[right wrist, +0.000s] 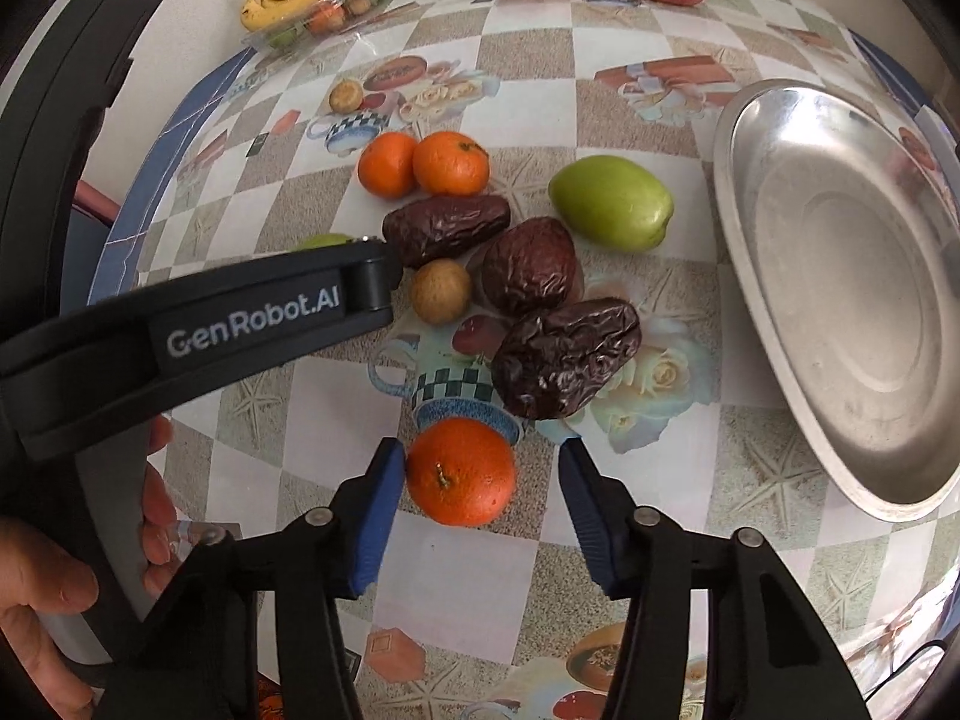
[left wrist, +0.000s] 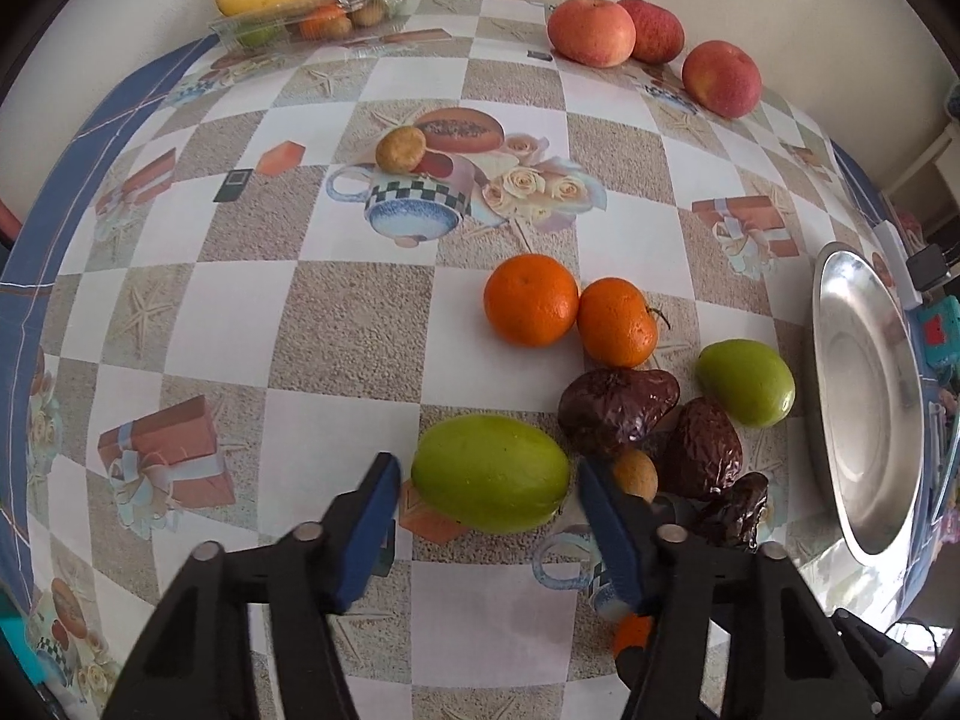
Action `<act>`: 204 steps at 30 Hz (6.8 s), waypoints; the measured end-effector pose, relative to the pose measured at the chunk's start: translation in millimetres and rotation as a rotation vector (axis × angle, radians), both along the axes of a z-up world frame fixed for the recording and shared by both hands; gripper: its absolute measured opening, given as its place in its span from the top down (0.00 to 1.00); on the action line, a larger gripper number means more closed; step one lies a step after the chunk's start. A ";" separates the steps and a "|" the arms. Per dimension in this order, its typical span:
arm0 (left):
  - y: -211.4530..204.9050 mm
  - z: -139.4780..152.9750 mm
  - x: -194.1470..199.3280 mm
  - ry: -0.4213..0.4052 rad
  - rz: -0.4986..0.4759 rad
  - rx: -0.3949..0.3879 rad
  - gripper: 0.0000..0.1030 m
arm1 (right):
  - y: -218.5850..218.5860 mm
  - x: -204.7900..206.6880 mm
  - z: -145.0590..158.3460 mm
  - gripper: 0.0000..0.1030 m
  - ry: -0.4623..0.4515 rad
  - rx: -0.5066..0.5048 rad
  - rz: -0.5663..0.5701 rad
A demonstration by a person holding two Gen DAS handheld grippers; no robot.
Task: Organize fruits
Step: 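Grasp the tangerine with the right gripper while the left gripper grasps the green mango, then carry the tangerine and green mango to the steel plate and release both, then withdraw both grippers from the plate back toward the dates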
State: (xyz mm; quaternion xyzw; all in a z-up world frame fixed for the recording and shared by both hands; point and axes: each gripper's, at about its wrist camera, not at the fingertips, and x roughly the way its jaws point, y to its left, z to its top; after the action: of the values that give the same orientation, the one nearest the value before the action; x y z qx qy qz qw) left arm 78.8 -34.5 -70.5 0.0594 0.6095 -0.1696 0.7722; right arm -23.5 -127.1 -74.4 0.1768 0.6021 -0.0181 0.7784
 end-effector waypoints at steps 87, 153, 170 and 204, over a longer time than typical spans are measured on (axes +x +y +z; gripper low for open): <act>-186.4 41.3 -62.9 -0.178 -0.374 -0.079 0.41 | -211.7 -33.6 49.2 0.62 -0.101 -0.200 -0.569; -35.3 34.3 7.0 -0.123 0.072 0.059 0.00 | -158.0 -3.3 47.1 0.26 -0.098 -0.275 -0.381; -21.7 41.5 12.0 -0.191 0.133 0.079 0.00 | -149.8 -0.5 52.1 0.06 -0.191 -0.298 -0.364; 1.9 55.7 8.9 -0.185 0.094 -0.041 0.00 | -61.9 24.8 56.7 0.06 -0.242 -0.158 -0.090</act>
State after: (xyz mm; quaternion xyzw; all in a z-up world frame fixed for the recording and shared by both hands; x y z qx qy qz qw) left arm 87.6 -32.5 -14.8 0.0303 0.5340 -0.1394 0.8334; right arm 1.3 -189.0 -17.7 0.1428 0.4919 -0.0787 0.8552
